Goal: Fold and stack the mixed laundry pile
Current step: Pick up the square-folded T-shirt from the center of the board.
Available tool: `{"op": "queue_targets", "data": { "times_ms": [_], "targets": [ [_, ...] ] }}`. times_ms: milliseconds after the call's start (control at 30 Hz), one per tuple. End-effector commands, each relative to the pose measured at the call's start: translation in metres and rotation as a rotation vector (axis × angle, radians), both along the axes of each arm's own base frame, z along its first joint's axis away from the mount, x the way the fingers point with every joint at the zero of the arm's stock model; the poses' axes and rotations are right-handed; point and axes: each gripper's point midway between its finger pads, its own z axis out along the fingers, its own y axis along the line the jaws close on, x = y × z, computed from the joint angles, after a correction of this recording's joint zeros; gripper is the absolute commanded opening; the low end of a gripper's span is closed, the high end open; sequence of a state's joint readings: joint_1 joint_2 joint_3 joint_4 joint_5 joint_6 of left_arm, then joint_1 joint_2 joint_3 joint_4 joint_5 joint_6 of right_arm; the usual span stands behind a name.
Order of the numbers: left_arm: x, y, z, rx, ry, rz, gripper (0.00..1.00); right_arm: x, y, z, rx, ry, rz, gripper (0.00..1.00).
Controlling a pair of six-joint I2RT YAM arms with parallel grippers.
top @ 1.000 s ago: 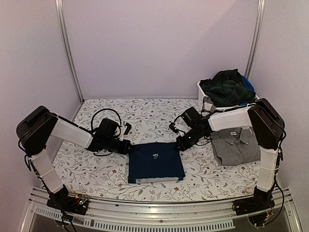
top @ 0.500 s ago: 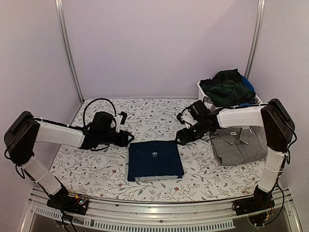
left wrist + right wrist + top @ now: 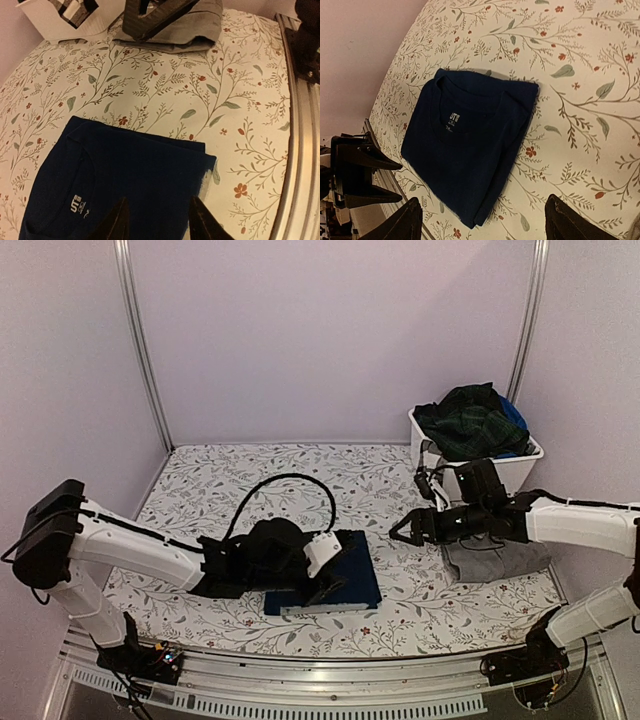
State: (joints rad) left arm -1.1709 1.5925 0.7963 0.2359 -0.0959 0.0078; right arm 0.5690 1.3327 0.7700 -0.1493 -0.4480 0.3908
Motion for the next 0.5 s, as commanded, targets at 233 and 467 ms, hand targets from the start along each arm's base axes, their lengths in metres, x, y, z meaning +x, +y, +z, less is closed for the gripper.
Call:
{"op": "queue_targets", "data": {
  "times_ms": [233,467],
  "targets": [
    [-0.03,-0.065,-0.06,0.241,-0.105,-0.198,0.32,-0.048,-0.008,-0.037,0.191,0.245,-0.069,0.8],
    [-0.035,-0.072,-0.091,0.306,-0.086,-0.257,0.29,-0.056,-0.007,-0.052,0.211,0.313,-0.071,0.79]
  ]
}}
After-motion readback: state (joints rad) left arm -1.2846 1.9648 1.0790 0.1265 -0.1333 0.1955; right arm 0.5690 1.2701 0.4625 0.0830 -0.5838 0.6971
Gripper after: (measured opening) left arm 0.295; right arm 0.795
